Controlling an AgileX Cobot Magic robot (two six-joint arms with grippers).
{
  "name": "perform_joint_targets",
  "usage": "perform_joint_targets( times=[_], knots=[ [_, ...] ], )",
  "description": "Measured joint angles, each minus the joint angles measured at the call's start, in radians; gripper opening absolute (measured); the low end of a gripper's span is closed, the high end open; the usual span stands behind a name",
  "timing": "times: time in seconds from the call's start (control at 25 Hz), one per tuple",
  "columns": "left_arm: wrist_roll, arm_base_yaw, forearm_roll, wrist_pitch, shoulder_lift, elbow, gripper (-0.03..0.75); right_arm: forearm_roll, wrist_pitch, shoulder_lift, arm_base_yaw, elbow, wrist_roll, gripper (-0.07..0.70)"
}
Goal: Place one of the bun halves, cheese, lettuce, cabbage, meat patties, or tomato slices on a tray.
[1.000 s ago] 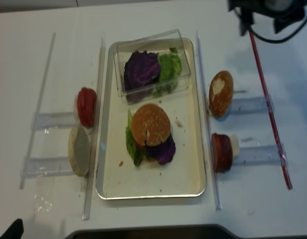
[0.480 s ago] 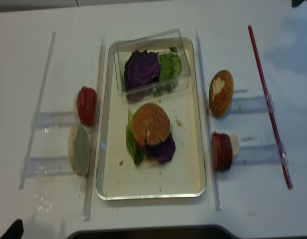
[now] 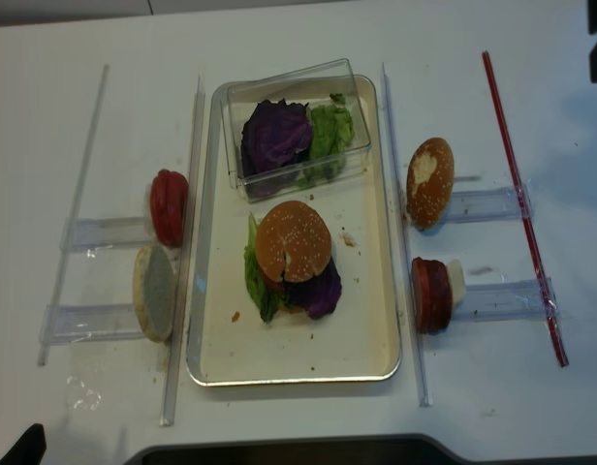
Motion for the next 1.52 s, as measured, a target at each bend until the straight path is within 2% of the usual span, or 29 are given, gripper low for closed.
perform_joint_targets(
  times=[0.4,0.8,1.52],
  knots=[
    [0.000,0.013,0.000,0.000,0.000,0.000,0.472,0.009,0.011,-0.344,0.000,0.221,-0.026,0.445],
    [0.000,0.017,0.000,0.000,0.000,0.000,0.471,0.033,0.015,-0.595,0.000,0.375,-0.100,0.342],
    [0.000,0.017,0.000,0.000,0.000,0.000,0.471,0.052,0.026,-1.108,0.016,0.706,-0.129,0.190]
  ],
)
